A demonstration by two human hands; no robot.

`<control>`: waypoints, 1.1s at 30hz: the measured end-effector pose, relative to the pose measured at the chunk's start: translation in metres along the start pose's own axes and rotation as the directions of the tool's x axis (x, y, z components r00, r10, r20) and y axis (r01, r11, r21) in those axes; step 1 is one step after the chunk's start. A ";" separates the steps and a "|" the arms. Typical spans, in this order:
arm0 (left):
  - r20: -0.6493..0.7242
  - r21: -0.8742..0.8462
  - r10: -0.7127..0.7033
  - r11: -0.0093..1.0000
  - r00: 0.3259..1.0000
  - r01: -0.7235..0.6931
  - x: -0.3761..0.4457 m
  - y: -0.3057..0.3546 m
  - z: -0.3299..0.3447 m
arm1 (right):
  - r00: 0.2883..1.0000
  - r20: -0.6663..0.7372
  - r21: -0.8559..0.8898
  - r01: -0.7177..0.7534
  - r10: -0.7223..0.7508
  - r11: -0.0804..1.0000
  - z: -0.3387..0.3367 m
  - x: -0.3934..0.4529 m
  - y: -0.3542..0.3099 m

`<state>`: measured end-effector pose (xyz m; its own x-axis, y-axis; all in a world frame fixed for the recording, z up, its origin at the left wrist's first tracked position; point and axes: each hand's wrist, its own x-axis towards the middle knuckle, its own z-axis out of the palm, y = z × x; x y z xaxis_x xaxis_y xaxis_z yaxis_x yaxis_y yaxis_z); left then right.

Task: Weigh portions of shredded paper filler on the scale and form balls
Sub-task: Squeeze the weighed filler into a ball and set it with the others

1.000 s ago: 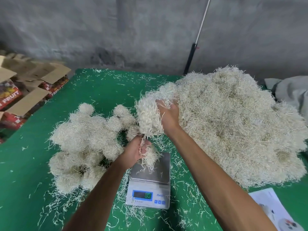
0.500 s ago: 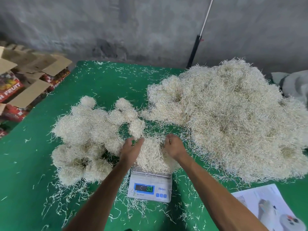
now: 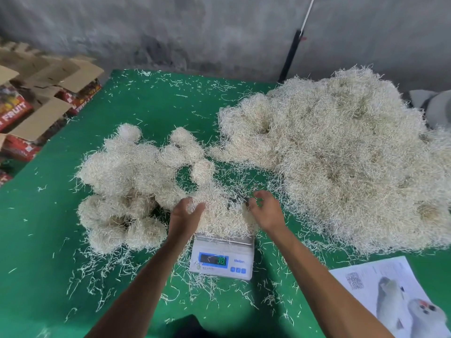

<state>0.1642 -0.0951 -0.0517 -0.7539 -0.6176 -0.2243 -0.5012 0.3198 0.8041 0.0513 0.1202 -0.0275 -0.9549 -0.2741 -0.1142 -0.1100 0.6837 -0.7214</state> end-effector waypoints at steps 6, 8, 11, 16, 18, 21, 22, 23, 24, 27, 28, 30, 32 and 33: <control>-0.068 0.031 0.171 0.985 0.983 -0.169 -0.016 -0.009 -0.002 | 0.996 0.085 0.040 -0.042 0.038 0.998 0.008 -0.011 0.014; -0.059 0.033 0.183 0.983 0.981 -0.182 -0.019 -0.011 -0.001 | 0.998 0.057 0.022 -0.014 0.012 1.000 0.011 -0.012 0.013; -0.060 0.037 0.191 0.981 0.980 -0.189 -0.019 -0.011 0.002 | 1.000 0.018 0.011 -0.016 0.015 1.000 0.019 -0.016 0.012; -0.127 0.038 0.181 0.983 0.975 -0.178 -0.012 -0.009 0.001 | 0.998 -0.063 0.014 0.002 -0.001 1.000 0.022 -0.021 0.012; -0.125 0.035 0.169 0.985 0.978 -0.166 -0.009 -0.010 -0.003 | 0.998 -0.067 0.003 -0.002 0.003 1.000 0.020 -0.024 0.014; -0.107 0.037 0.159 0.987 0.982 -0.156 -0.003 -0.009 -0.004 | 0.997 -0.070 0.004 0.023 -0.023 1.000 0.020 -0.029 0.016; -0.097 0.039 0.146 0.989 0.985 -0.143 0.000 -0.007 -0.004 | 0.998 -0.061 0.005 0.026 -0.026 1.000 0.020 -0.031 0.017; -0.082 0.035 0.125 0.992 0.989 -0.122 0.002 -0.005 -0.003 | 0.998 -0.055 0.003 0.023 -0.023 1.000 0.022 -0.032 0.017; -0.057 0.023 0.098 0.995 0.994 -0.097 0.004 -0.002 -0.002 | 0.998 -0.057 0.000 0.021 -0.021 1.000 0.023 -0.035 0.016; 0.077 -0.055 0.087 0.995 0.993 -0.083 0.006 0.007 0.004 | 0.998 -0.026 -0.018 0.051 -0.052 0.999 0.025 -0.041 0.015; 0.119 -0.047 0.112 0.993 0.986 -0.107 0.005 0.008 0.007 | 0.997 0.034 -0.052 0.069 -0.067 0.996 0.026 -0.043 0.015; 0.115 0.091 0.186 0.976 0.976 -0.197 0.002 0.010 0.014 | 0.979 0.180 -0.220 0.135 -0.096 0.966 0.029 -0.044 0.017; 0.063 0.283 0.275 0.917 0.959 -0.281 0.000 0.013 0.016 | 0.954 0.283 -0.396 0.209 -0.098 0.894 0.032 -0.041 0.018; 0.065 0.381 0.330 0.864 0.942 -0.329 0.000 0.015 0.017 | 0.945 0.313 -0.441 0.235 -0.097 0.866 0.033 -0.040 0.019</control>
<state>0.1494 -0.0782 -0.0488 -0.9028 -0.4297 0.0187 -0.3470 0.7533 0.5587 0.0966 0.1220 -0.0594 -0.8050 -0.5372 -0.2518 -0.4417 0.8260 -0.3502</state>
